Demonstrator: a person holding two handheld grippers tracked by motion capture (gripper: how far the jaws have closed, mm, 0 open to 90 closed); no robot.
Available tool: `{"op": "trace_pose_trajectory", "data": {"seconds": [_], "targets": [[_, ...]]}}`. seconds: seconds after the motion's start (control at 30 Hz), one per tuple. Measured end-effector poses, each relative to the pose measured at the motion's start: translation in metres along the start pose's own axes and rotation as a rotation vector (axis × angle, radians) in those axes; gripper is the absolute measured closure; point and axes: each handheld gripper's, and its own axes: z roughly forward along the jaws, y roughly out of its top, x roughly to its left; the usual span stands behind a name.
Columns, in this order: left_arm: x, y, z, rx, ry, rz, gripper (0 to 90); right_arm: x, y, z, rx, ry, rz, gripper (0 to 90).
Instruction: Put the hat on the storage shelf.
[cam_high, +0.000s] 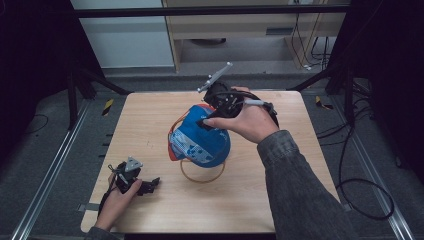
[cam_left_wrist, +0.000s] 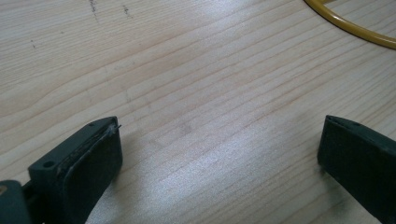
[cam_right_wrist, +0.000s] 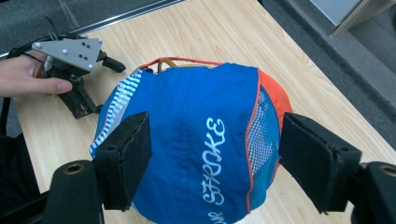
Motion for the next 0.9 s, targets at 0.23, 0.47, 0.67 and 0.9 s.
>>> {"op": "trace_pose_trajectory", "data": {"seconds": [0.23, 0.47, 0.67, 0.9], "targets": [[0.0, 0.0, 0.0, 0.0, -0.001, -0.002, 0.0, -0.004, -0.007, -0.005, -0.013, -0.004, 0.019, 23.9], [0.0, 0.0, 0.0, 0.0, -0.001, -0.002, 0.0, -0.006, -0.016, -0.009, -0.025, -0.007, 0.039, 22.0], [0.0, 0.0, 0.0, 0.0, -0.001, -0.002, 0.0, -0.01, -0.025, -0.015, -0.044, -0.009, 0.058, 21.0], [0.0, 0.0, 0.0, -0.001, -0.001, -0.002, 0.0, -0.015, -0.037, -0.02, -0.062, -0.013, 0.077, 20.4]]}}
